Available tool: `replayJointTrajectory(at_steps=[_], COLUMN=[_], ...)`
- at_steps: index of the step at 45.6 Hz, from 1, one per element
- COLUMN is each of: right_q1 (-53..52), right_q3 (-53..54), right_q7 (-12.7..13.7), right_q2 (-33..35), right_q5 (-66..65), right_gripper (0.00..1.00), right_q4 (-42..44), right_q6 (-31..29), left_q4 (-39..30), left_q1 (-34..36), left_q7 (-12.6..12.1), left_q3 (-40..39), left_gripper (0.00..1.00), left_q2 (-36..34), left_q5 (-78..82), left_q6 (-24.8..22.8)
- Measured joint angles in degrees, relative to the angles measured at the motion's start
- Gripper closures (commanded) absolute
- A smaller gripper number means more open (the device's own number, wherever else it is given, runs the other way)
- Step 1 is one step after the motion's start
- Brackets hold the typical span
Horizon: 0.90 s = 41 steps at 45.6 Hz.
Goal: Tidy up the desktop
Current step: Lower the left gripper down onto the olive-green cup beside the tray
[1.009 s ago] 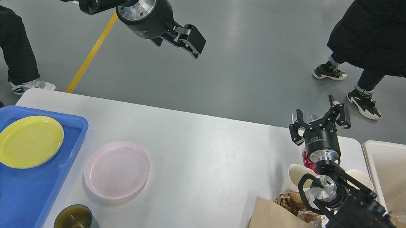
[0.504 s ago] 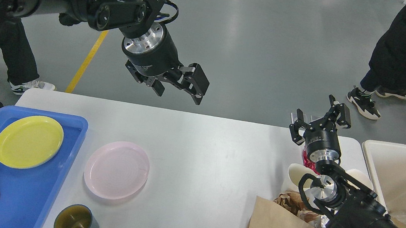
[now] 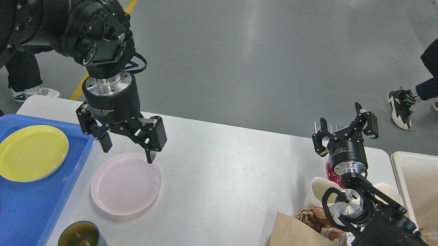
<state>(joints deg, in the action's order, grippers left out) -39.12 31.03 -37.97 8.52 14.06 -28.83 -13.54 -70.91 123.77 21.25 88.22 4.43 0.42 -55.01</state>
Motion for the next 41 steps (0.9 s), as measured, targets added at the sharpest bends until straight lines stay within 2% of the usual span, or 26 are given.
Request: replayJointTrajectory(at_steps=[9,18,30,34,41], right_q1=[0.02,0.02,0.00,-0.04,-0.06], right_q3=[0.00,0.00,0.00,0.00,0.00], right_q7=[0.00,0.00,0.00,0.00,0.00], right_q2=[0.00,0.00,0.00,0.00,0.00], right_q5=[0.00,0.00,0.00,0.00,0.00], right_gripper=[0.00,0.00,0.00,0.00,0.00], right_q4=[0.08,0.08,0.00,0.00,0.00], right_q6=[0.00,0.00,0.00,0.00,0.00], left_q4=[-5.63,-11.98,-14.58,-14.75,-15.11], left_q1=[-3.81,-5.50,-12.15,-14.40,-16.98], left_q7=[-0.07,-0.05,-0.27,-0.93,-3.00], left_q3=[6.82,7.74,9.12,9.60,9.92], left_gripper=[0.08,0.10,0.14,0.14,0.15], left_q2=[-0.48,-0.89,-0.22,-0.17,-0.19], left_q5=[0.54,0.56,0.56,0.56,0.56], left_q6=[0.00,0.00,0.28,2.58,9.82])
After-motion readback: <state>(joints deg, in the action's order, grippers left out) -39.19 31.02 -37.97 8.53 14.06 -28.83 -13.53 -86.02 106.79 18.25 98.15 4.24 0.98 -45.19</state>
